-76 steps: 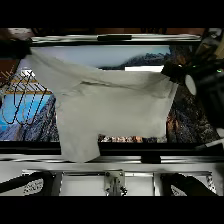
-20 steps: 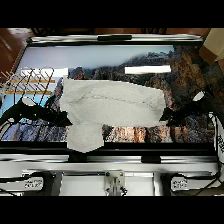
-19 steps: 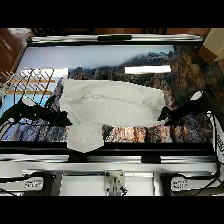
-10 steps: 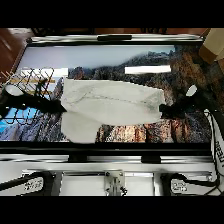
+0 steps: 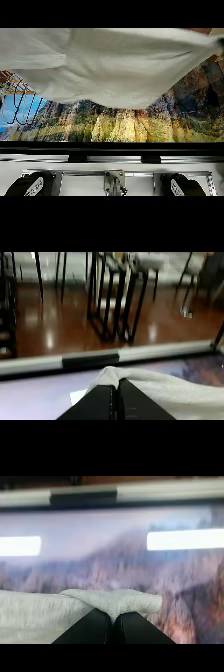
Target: Fold the shirts.
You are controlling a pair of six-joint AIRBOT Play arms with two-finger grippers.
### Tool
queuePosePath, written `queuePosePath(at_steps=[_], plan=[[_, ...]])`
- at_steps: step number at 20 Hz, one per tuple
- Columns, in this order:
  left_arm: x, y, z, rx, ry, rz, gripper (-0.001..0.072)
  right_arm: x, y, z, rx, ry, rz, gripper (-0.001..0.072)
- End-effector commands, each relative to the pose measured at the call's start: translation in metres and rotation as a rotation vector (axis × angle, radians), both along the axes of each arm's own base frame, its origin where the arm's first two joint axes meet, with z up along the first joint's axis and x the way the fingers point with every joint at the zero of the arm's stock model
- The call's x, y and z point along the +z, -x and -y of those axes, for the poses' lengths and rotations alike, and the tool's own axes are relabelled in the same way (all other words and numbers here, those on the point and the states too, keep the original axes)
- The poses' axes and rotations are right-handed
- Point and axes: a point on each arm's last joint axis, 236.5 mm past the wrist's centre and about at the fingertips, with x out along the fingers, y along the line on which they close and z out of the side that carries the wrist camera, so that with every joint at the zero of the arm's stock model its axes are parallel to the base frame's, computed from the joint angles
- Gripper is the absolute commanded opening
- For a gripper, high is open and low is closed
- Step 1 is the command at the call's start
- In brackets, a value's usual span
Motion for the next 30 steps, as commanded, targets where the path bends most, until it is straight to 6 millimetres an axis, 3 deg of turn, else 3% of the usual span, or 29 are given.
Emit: queuePosePath(at_steps=[1, 4, 7, 11, 13, 14, 15, 18, 22, 25, 27, 30], plan=[[0.074, 0.108, -0.006, 0.074, 0.052, 0.251, 0.0031, 0.111, 0.107, -0.008, -0.017, 0.002, 0.360, 0.0070], [0.059, 0.129, -0.009, 0.107, 0.035, 0.200, 0.0031, 0.128, 0.161, -0.004, -0.058, -0.004, 0.441, 0.0070], [0.030, 0.127, -0.006, 0.097, -0.008, 0.085, 0.0031, 0.109, 0.179, 0.001, -0.086, 0.016, 0.374, 0.0070], [0.021, 0.122, -0.010, 0.117, -0.031, 0.047, 0.0032, 0.094, 0.171, 0.013, -0.128, 0.053, 0.309, 0.0071], [0.014, 0.106, -0.028, 0.188, -0.052, 0.017, 0.0032, 0.086, 0.155, 0.022, -0.157, 0.068, 0.263, 0.0071], [0.000, 0.095, -0.030, 0.189, -0.066, -0.047, 0.0032, 0.075, 0.145, 0.023, -0.155, 0.068, 0.211, 0.0071], [-0.024, 0.082, -0.030, 0.179, -0.084, -0.147, 0.0032, 0.056, 0.132, 0.024, -0.152, 0.070, 0.126, 0.0071], [-0.095, 0.036, -0.035, 0.150, -0.140, -0.407, 0.0032, -0.031, 0.090, 0.031, -0.141, 0.077, -0.253, 0.0071], [-0.208, -0.056, -0.045, 0.117, -0.129, -0.728, 0.0032, -0.162, 0.017, 0.052, -0.167, 0.102, -0.649, 0.0071], [-0.305, -0.128, -0.042, 0.073, -0.047, -0.922, 0.0032, -0.269, -0.036, 0.048, -0.178, 0.009, -0.842, 0.0071], [-0.361, -0.173, -0.036, 0.045, 0.033, -1.006, 0.0032, -0.319, -0.075, 0.042, -0.161, -0.041, -0.881, 0.0071], [-0.423, -0.227, -0.027, 0.027, 0.174, -1.050, 0.0032, -0.362, -0.134, 0.032, -0.177, -0.165, -0.803, 0.0072]])
